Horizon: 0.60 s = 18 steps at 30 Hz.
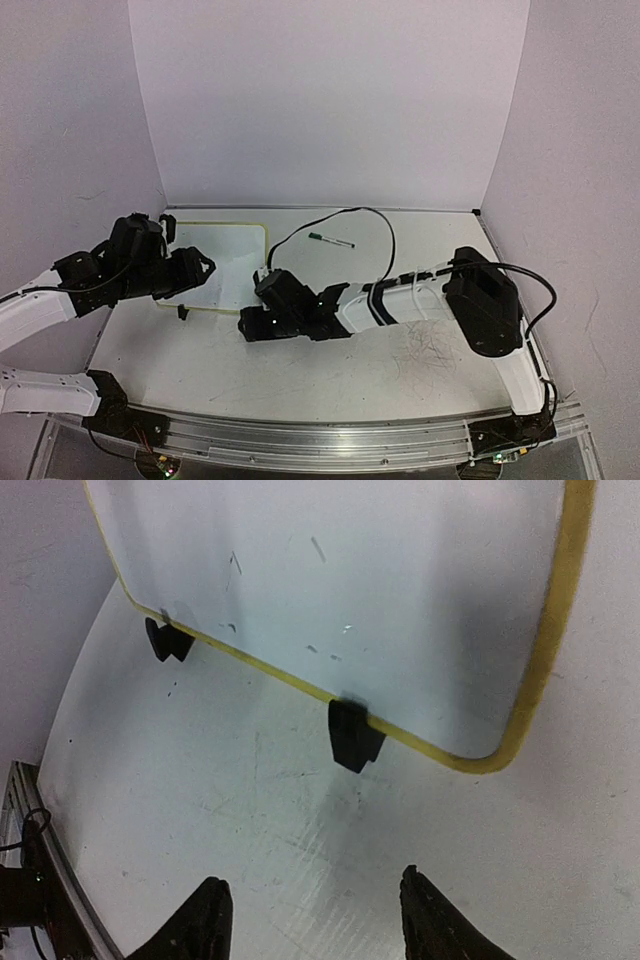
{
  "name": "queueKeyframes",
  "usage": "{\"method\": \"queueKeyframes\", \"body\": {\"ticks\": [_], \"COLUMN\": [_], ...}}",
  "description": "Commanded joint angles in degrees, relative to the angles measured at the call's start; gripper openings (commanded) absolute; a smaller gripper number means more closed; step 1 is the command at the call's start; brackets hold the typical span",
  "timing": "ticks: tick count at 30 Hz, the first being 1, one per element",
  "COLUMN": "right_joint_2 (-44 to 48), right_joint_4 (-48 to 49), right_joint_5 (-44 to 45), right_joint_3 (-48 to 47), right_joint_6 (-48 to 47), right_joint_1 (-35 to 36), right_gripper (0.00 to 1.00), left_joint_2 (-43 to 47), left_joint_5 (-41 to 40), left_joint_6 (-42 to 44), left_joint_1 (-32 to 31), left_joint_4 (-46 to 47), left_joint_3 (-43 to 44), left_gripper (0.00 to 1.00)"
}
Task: Write a sentence on the whiteboard
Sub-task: Move the whiteboard stand to the center of the board.
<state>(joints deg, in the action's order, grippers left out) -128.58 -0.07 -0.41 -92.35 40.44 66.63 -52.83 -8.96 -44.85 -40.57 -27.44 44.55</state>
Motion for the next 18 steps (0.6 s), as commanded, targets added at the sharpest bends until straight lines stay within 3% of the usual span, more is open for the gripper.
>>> {"method": "queueKeyframes", "body": {"ticks": [1, 18], "right_joint_2": [-4.8, -15.1], "right_joint_4": [-0.9, -4.8], "right_joint_5": [3.2, 19.9], "right_joint_3": [-5.5, -16.5], "right_joint_6": [3.0, 7.7], "right_joint_1": [2.1, 3.7], "right_gripper": [0.56, 0.43], "left_joint_2": [1.7, 14.1], "left_joint_5": [-4.1, -2.3], "left_joint_6": [6.8, 12.4], "left_joint_1": [0.0, 0.0], "left_joint_4": [-1.4, -2.5], "left_joint_3": [5.9, 7.2], "left_gripper": [0.63, 0.69]}}
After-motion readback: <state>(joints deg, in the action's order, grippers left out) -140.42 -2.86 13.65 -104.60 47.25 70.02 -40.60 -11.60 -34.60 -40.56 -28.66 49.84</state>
